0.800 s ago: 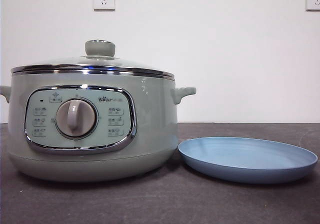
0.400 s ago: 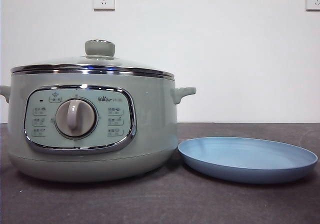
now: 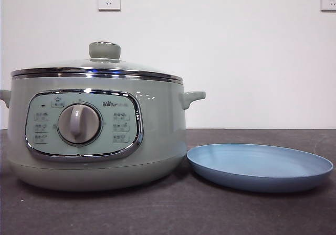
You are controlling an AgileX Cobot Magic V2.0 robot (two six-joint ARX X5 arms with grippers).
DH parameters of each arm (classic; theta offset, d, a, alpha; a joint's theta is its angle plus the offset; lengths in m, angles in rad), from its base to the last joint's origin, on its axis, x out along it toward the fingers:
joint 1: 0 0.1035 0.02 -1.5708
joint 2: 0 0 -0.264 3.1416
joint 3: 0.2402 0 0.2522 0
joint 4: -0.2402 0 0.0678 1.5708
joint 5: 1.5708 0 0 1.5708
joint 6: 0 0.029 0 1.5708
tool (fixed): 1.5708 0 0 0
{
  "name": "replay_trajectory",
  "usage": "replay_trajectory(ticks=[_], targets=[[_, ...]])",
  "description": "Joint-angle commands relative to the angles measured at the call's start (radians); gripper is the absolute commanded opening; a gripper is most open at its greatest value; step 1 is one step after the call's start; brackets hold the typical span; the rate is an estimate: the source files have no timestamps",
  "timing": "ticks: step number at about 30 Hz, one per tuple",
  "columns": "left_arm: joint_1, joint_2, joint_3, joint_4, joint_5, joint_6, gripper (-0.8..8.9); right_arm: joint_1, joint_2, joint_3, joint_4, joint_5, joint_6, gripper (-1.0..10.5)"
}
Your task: Take the pumpkin out from the steamer,put the pumpkin in the blue plate,close the lid
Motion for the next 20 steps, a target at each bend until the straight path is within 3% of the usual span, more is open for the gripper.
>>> replay_trajectory(ticks=[1, 10, 20], targets=[[0.001, 0.063, 0.068, 0.003, -0.005, 0.082, -0.08, 0.002, 0.047, 0.063, 0.003, 0.000, -0.060, -0.1], [0.001, 0.303, 0.328, -0.072, 0.010, 0.250, -0.08, 0.002, 0.308, 0.307, -0.016, -0.035, -0.250, -0.1], [0.001, 0.503, 0.534, -0.148, 0.174, 0.369, -0.03, 0.002, 0.629, 0.616, -0.212, -0.178, -0.541, 0.0]])
